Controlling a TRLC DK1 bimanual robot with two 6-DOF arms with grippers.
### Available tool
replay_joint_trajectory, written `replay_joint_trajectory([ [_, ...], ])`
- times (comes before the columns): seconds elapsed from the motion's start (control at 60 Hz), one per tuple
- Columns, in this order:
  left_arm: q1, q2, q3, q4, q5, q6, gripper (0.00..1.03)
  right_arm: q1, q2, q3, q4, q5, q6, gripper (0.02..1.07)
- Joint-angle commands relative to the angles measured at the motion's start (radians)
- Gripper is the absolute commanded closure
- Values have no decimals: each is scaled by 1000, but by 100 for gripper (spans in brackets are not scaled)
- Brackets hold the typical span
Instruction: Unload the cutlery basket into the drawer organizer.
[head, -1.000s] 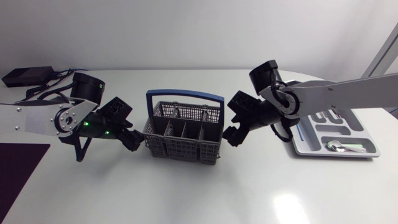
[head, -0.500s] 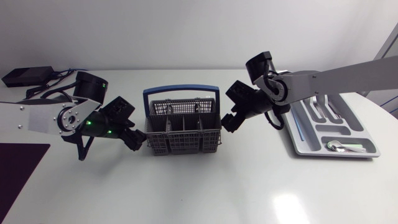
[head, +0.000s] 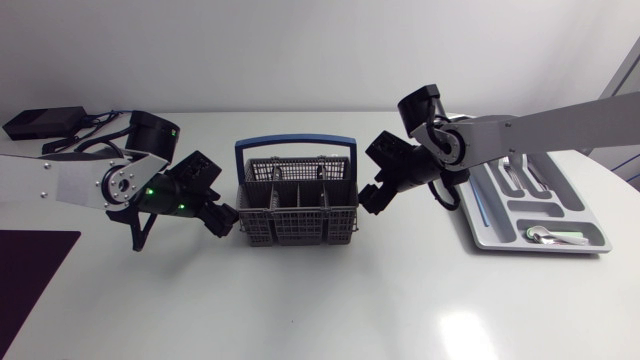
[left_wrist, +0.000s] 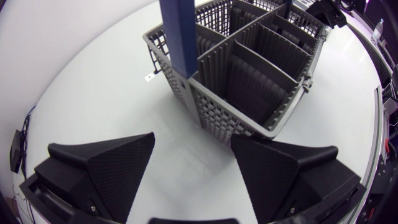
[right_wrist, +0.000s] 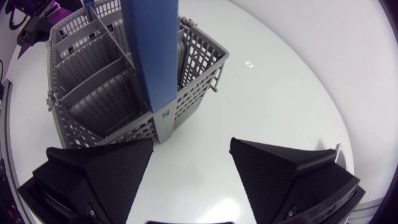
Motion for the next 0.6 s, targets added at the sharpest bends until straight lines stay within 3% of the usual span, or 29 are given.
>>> replay_joint_trajectory([
  [0.0, -24, 22, 37, 14, 29, -3, 17, 34, -19, -28, 2, -23, 29, 17],
  [0.583, -19, 40, 35, 16, 28, -5, 16, 39, -27, -56, 14, 20, 26, 17],
])
